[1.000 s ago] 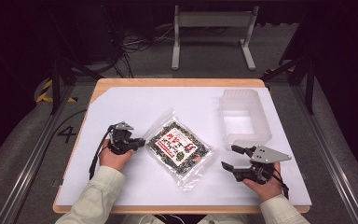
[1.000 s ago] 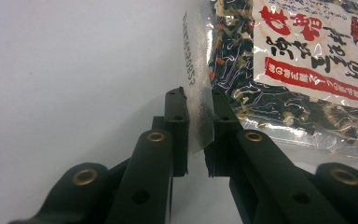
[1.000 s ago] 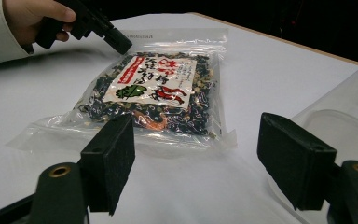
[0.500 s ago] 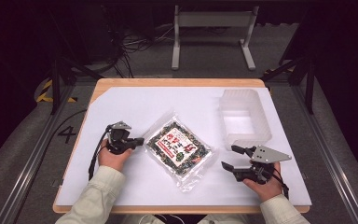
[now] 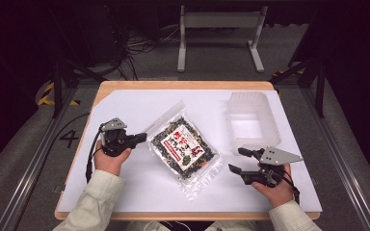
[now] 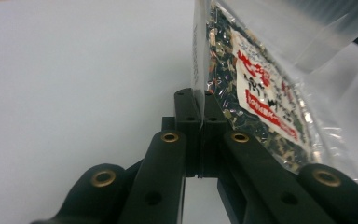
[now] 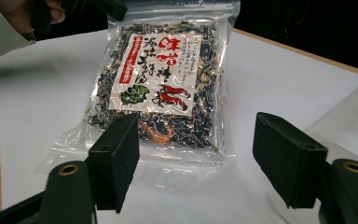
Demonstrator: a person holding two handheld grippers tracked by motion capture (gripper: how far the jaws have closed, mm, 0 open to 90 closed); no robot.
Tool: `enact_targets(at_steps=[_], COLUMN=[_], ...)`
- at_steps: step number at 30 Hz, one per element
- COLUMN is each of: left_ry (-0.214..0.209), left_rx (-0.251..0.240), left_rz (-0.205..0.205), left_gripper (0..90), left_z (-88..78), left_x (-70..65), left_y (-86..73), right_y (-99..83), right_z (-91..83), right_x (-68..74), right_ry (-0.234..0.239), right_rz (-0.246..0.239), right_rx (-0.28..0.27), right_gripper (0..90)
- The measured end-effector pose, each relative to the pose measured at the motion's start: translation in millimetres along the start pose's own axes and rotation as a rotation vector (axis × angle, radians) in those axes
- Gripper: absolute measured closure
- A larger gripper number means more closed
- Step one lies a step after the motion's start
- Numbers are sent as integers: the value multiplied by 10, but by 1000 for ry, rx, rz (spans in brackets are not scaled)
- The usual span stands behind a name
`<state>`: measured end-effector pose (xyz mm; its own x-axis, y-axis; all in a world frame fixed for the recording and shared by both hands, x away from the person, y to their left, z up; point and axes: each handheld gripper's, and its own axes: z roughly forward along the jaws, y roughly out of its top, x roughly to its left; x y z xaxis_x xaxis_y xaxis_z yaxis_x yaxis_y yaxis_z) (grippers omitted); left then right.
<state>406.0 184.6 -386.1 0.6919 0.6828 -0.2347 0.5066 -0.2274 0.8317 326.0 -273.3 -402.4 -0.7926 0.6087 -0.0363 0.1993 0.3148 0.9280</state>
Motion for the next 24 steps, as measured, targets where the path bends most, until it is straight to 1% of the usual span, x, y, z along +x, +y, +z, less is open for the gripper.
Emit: enact_targets(at_steps=[1, 2, 3, 4, 6, 8, 9, 11, 12, 13, 14, 15, 17, 18, 19, 20, 24], left_ry=[0, -6, -11, -20, -31, -52, -52, -63, -67, -77, -82, -87, -107, -108, -108, -113, -117], left_rx=[0, -13, -21, -29, -49, -74, -74, -91, -106, -125, -135, -147, -155, -164, -164, -169, -184], left_rz=[0, 2, 14, 17, 32, 61, 61, 81, 96, 118, 124, 143, 173, 186, 186, 200, 242], left_gripper=[897, 897, 897, 897, 897, 896, 896, 897, 897, 897, 897, 897, 897, 897, 897, 897, 898], left_z=[0, -32, -61, -89, -148, -212, -212, -261, -287, -338, -368, -397, -452, -462, -462, -482, -532], left_x=[0, -18, -35, -60, -115, -189, -189, -251, -278, -333, -370, -398, -465, -485, -485, -532, -615], left_y=[0, 20, 42, 63, 109, 167, 167, 212, 236, 274, 294, 315, 352, 364, 364, 381, 424], right_y=[0, 73, 73, 126, 151, 210, 210, 287, 287, 329, 344, 365, 404, 429, 429, 445, 552], right_z=[0, -5, -5, -6, -7, -7, -7, 3, 3, 9, 12, 14, 22, 28, 28, 32, 74], right_x=[0, 30, 30, 44, 52, 61, 61, 60, 60, 58, 58, 58, 57, 54, 54, 51, 22], right_ry=[0, 12, 12, 33, 32, 37, 37, 43, 43, 46, 47, 49, 53, 54, 54, 56, 71], right_rz=[0, -6, -6, -2, -6, -13, -13, -16, -16, -19, -21, -22, -24, -25, -25, -25, -23], right_rx=[0, 1, 1, 6, 6, -5, -5, -20, -20, -27, -32, -35, -41, -44, -44, -47, -53], right_gripper=[324, 340, 340, 356, 358, 358, 358, 352, 352, 351, 351, 351, 351, 351, 351, 351, 336])
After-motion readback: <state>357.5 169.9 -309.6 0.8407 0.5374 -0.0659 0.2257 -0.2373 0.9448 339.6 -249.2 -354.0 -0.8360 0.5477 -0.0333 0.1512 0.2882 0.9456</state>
